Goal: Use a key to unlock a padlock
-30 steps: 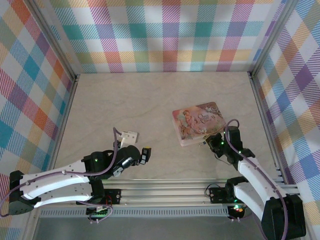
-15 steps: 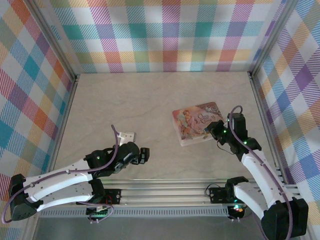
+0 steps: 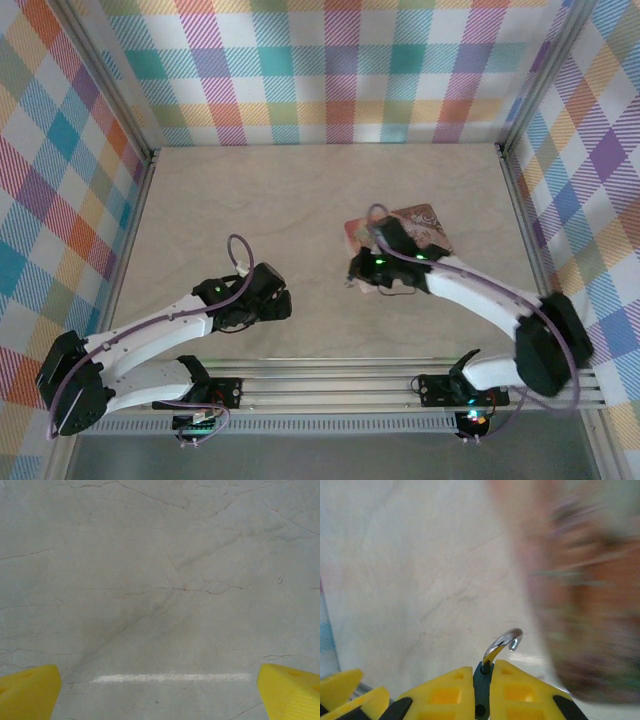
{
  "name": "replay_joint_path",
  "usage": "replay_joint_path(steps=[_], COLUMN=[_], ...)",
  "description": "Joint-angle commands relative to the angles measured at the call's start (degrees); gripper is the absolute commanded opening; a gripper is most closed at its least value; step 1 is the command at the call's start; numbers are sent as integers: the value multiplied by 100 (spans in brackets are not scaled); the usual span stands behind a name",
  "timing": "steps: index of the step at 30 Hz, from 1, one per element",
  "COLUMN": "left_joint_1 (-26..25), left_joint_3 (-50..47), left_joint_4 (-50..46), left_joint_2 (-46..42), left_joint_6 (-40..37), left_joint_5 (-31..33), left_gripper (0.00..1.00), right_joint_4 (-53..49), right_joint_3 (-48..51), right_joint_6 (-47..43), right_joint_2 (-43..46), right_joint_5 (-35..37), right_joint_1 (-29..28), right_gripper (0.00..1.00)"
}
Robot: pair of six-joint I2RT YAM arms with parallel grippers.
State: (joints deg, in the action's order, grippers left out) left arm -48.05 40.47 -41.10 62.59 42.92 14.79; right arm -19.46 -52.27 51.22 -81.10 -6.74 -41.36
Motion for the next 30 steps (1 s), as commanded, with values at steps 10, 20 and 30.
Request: replay_joint_path(steps=[10,20,30], left_joint_1=[69,71,77], left_joint_3=[193,-276,-14], left_joint_4=[-1537,-1699,-1589], left_joint_2=[-758,-1875,-1526], left_joint_6=[762,1064,536], left_joint_5=[811,948,1188], left_gripper=[100,100,100], right_joint_4=[275,-2,-494], right_joint_3=[-2745,-3445,-3600], right_joint_6=[-512,-672,-1105], right_joint_2=[-3412,-3861,-3380], right_joint_5=[-1546,-1769,-1272], right_joint_1=[-1269,-1409,-1395], right_gripper=[2,17,37])
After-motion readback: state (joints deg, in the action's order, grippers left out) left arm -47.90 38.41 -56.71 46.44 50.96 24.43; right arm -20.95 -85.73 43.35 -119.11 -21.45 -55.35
